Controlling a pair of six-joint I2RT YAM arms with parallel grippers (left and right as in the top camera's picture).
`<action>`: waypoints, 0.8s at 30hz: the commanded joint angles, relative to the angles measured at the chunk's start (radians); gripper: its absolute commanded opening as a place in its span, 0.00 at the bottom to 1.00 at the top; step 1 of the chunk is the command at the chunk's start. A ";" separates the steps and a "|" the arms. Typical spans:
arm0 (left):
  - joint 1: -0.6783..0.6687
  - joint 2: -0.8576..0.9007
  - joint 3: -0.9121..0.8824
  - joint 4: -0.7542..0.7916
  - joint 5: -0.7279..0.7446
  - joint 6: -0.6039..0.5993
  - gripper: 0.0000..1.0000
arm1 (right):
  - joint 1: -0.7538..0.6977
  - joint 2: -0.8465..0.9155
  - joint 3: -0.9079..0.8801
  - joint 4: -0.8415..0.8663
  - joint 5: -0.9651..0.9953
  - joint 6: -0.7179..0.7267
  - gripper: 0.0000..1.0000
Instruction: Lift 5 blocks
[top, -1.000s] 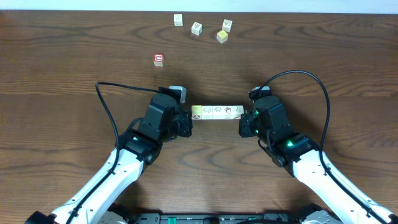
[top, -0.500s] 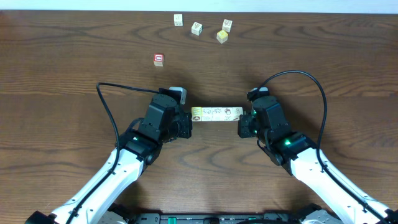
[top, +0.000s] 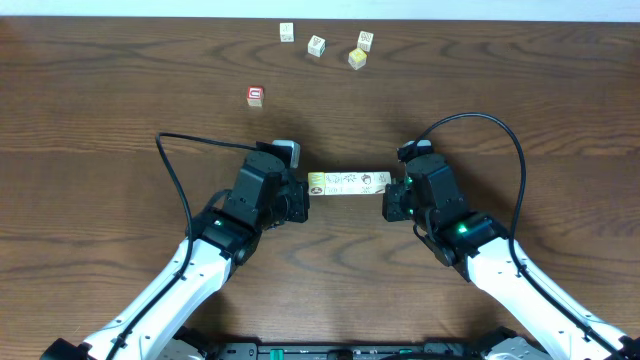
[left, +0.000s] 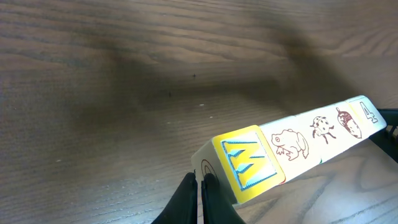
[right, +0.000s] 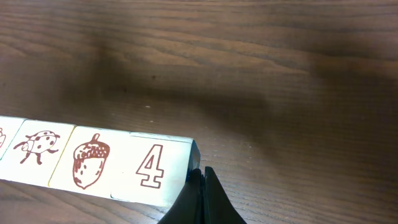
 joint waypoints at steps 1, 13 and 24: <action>-0.049 0.014 0.056 0.025 0.144 -0.005 0.07 | 0.066 0.008 0.044 0.026 -0.204 -0.006 0.01; -0.049 0.035 0.056 0.026 0.144 -0.005 0.08 | 0.066 0.023 0.044 0.033 -0.205 -0.002 0.01; -0.053 0.060 0.056 0.036 0.145 -0.013 0.07 | 0.069 0.049 0.044 0.045 -0.205 0.002 0.01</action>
